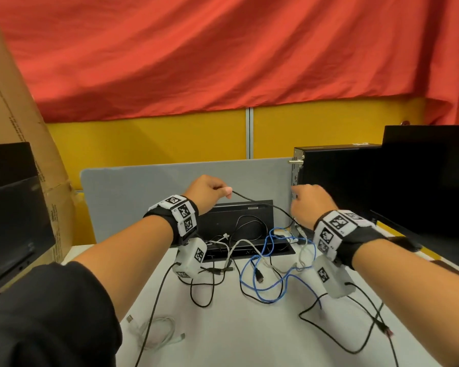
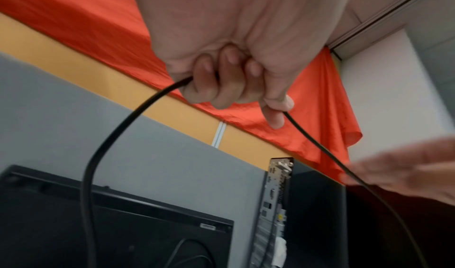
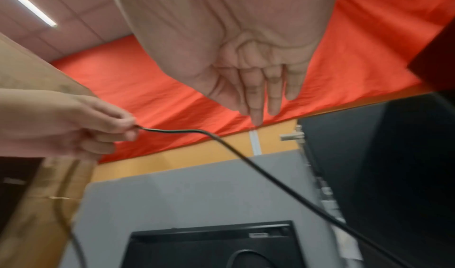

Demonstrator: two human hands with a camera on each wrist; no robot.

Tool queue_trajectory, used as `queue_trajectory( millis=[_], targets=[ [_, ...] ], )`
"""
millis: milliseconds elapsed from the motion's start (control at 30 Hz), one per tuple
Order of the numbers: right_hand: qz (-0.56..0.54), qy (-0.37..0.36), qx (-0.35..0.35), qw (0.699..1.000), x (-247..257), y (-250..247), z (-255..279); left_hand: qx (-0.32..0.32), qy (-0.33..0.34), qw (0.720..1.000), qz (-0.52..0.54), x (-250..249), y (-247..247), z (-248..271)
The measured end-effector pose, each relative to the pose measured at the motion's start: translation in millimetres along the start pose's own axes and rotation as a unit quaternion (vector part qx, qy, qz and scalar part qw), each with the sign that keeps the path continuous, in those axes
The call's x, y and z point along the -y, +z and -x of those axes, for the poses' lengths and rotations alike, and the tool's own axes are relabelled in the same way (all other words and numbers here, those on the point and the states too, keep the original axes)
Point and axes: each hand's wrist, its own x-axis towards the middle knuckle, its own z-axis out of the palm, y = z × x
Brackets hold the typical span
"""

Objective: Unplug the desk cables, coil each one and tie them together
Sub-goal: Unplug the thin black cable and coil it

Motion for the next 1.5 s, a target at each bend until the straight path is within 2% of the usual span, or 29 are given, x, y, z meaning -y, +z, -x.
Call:
queue_trajectory(
  millis=[100,167,300,400,467,733,967,1033,1133,1233,1300,1400,1500],
  targets=[
    [-0.070,-0.091,0.030,0.993,38.8,4.3,14.0,0.016,0.030,0.999,0.026,-19.8,20.3,2.6],
    [-0.095,-0.122,0.049,0.987,57.0,9.0,17.6,0.032,0.049,0.997,0.046,-31.4,31.2,4.2],
    [-0.125,-0.114,0.048,0.984,58.8,11.0,13.5,0.054,0.048,0.994,0.081,-36.8,33.8,7.2],
    [-0.094,-0.117,0.004,0.989,44.0,5.9,8.6,0.081,0.034,0.993,0.079,-32.7,25.8,11.4],
    [-0.084,-0.099,-0.025,0.991,29.6,2.4,2.8,0.088,0.019,0.994,0.064,-26.7,19.4,12.6],
    [-0.083,0.019,-0.137,0.987,-34.5,-9.9,-13.6,0.051,-0.041,0.998,-0.011,11.3,-8.8,16.4],
    [-0.062,0.077,-0.132,0.986,-55.5,0.2,-22.4,0.017,-0.026,0.998,-0.047,13.3,-10.5,14.3],
    [-0.062,0.096,-0.126,0.985,-60.0,3.1,-24.9,0.026,-0.016,0.998,-0.054,12.0,-9.9,12.2],
    [-0.067,0.123,-0.145,0.979,-67.8,2.7,-27.9,0.049,-0.013,0.996,-0.080,12.7,-11.3,9.9],
    [-0.070,0.164,-0.176,0.968,-80.1,-2.0,-27.8,0.046,-0.026,0.995,-0.085,21.8,-16.2,9.0],
    [-0.062,0.171,-0.161,0.970,-84.4,-2.5,-24.4,0.040,-0.031,0.995,-0.085,27.3,-17.7,9.7],
    [-0.020,0.155,-0.078,0.985,-72.2,1.6,-18.1,0.024,-0.030,0.997,-0.062,26.0,-13.5,10.7],
    [0.039,0.081,-0.008,0.996,-42.0,5.1,-7.9,0.037,-0.008,0.998,-0.044,11.9,-3.8,12.2]
  ],
)
